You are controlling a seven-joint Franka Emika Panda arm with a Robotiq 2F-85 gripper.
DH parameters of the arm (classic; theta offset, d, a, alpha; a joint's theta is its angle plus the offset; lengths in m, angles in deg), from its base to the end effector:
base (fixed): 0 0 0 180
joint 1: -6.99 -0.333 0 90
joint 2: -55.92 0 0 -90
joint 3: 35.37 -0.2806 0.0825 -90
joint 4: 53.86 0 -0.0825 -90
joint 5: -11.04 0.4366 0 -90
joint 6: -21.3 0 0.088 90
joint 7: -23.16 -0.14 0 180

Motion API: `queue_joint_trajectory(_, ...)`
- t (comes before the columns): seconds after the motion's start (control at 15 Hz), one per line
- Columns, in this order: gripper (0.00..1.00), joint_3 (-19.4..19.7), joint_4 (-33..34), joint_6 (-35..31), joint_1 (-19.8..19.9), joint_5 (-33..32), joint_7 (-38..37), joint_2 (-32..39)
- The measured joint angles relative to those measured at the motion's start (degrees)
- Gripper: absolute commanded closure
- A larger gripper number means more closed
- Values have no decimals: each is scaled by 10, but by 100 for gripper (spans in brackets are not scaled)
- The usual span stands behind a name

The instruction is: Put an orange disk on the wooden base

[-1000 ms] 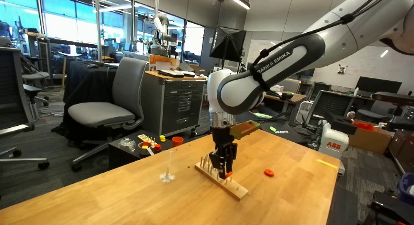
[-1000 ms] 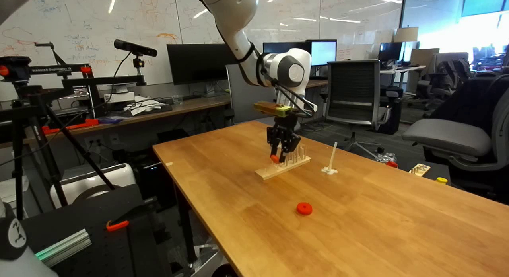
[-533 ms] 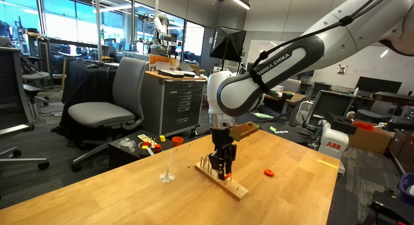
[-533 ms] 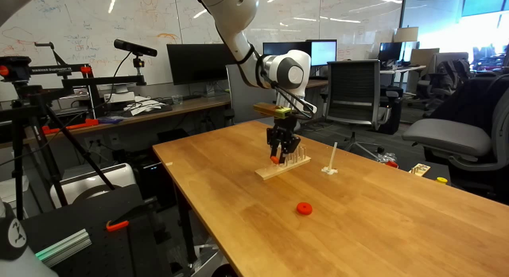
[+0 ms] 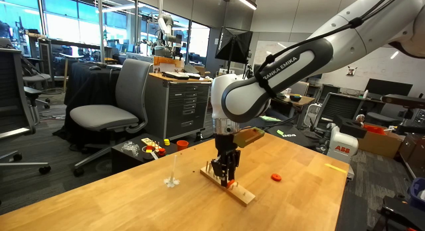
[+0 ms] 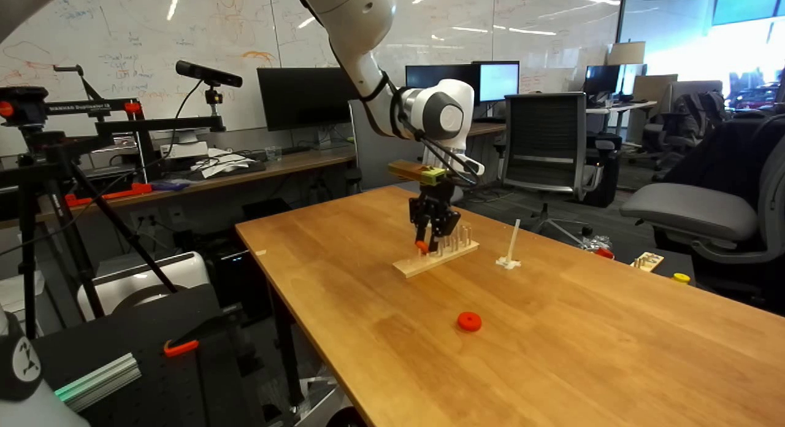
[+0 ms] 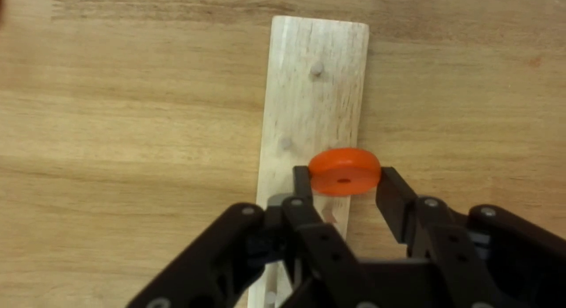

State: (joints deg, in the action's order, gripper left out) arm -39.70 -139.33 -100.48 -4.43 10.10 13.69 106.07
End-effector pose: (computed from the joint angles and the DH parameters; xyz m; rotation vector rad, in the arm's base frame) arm 0.6602 0.1834 0.0395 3.1092 0.1553 -0.3815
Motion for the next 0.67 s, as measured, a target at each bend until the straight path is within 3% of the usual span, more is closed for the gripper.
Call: queue_joint_trajectory(0.67,82,-1,-28,-39,-6,0,0,-13)
